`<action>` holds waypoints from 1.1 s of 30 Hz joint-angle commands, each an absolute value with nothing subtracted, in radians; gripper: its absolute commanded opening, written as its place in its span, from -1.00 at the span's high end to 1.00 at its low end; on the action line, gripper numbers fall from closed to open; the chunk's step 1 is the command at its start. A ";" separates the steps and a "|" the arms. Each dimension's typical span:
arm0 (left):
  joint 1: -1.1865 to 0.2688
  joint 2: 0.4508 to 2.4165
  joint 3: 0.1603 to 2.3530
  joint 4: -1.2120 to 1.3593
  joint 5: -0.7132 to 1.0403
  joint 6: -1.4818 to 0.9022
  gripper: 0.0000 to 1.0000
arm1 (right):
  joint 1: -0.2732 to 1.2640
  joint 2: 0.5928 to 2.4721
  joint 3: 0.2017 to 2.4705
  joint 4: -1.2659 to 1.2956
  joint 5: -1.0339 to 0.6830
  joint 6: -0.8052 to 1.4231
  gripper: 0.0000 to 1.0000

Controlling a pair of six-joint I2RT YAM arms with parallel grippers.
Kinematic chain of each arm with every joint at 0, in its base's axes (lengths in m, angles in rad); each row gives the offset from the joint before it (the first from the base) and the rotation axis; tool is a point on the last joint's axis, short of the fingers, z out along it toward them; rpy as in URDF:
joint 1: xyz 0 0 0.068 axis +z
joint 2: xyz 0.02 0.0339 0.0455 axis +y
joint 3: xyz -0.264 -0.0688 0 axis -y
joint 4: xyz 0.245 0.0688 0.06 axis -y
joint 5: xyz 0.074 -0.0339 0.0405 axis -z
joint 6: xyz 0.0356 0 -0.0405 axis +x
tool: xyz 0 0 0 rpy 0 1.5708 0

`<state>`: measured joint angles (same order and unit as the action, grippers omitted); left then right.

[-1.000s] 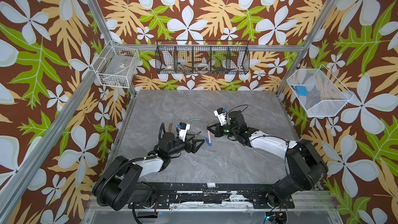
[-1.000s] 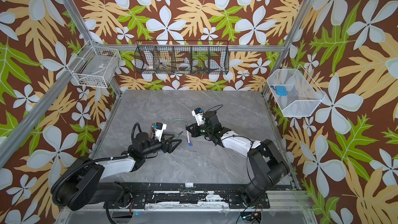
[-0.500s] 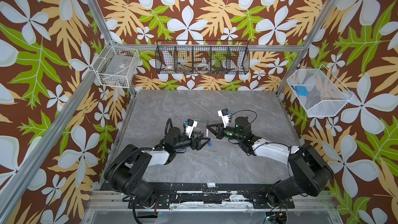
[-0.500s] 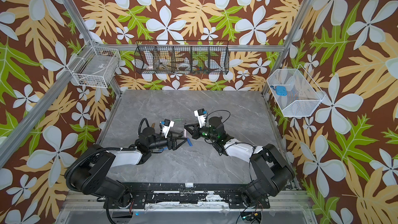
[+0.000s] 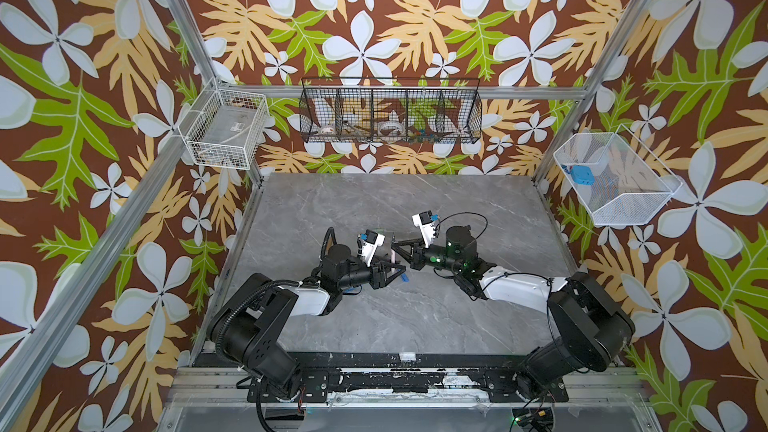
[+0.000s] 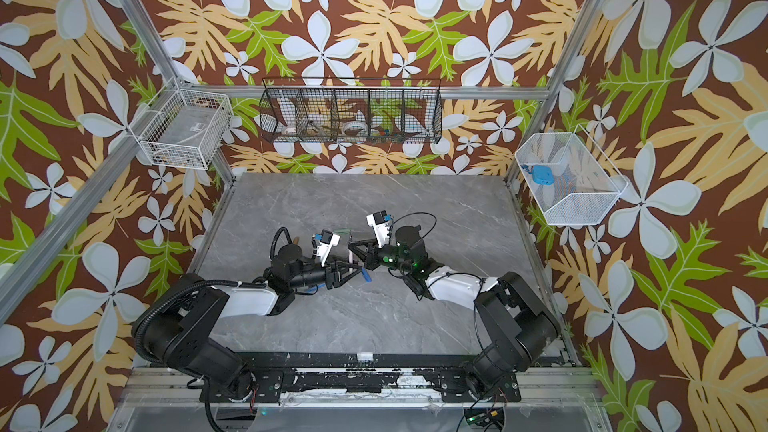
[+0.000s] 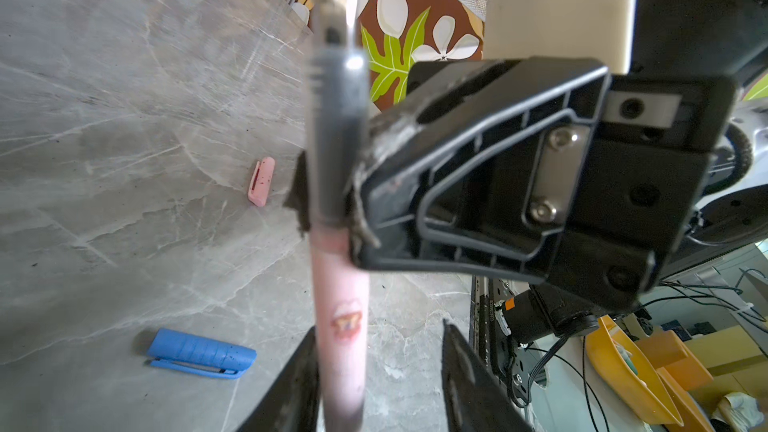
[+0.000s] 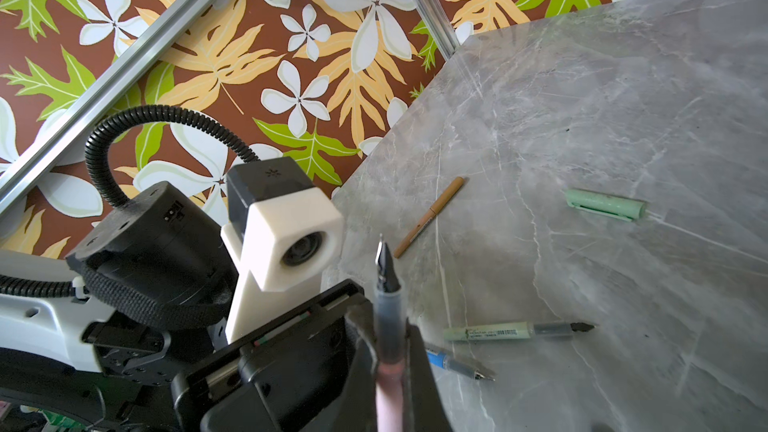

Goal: Insert the pens into the pen caps
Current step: 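Close the left gripper on the pink pen held by the right gripper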

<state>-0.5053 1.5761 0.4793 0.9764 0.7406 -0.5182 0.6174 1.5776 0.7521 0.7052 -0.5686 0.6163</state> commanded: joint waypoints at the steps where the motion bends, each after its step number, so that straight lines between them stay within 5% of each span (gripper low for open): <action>1: -0.505 1.581 0.488 1.014 0.749 -0.517 0.26 | 0.621 1.579 0.753 0.741 -0.559 0.600 0.86; 15: -0.506 1.584 0.501 0.976 0.740 -0.497 1.00 | 0.640 1.538 0.717 0.698 -0.504 0.526 0.83; 18: -0.506 1.569 0.508 0.921 0.703 -0.463 1.00 | 0.640 1.510 0.701 0.689 -0.504 0.514 0.66; 22: -0.506 1.540 0.511 0.840 0.653 -0.401 1.00 | 0.639 1.467 0.691 0.650 -0.472 0.495 0.07; 29: -0.506 1.525 0.504 0.817 0.625 -0.379 1.00 | 0.631 1.453 0.727 0.568 -0.484 0.477 -0.03; 33: -0.510 1.495 0.493 0.786 0.562 -0.352 1.00 | 0.575 1.386 0.785 0.306 -0.377 0.470 -0.03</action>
<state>-0.5072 1.5131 0.4965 0.7975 0.6132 -0.3885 0.5983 1.4216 0.7559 0.4778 -0.4572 0.4889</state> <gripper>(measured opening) 0.131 0.515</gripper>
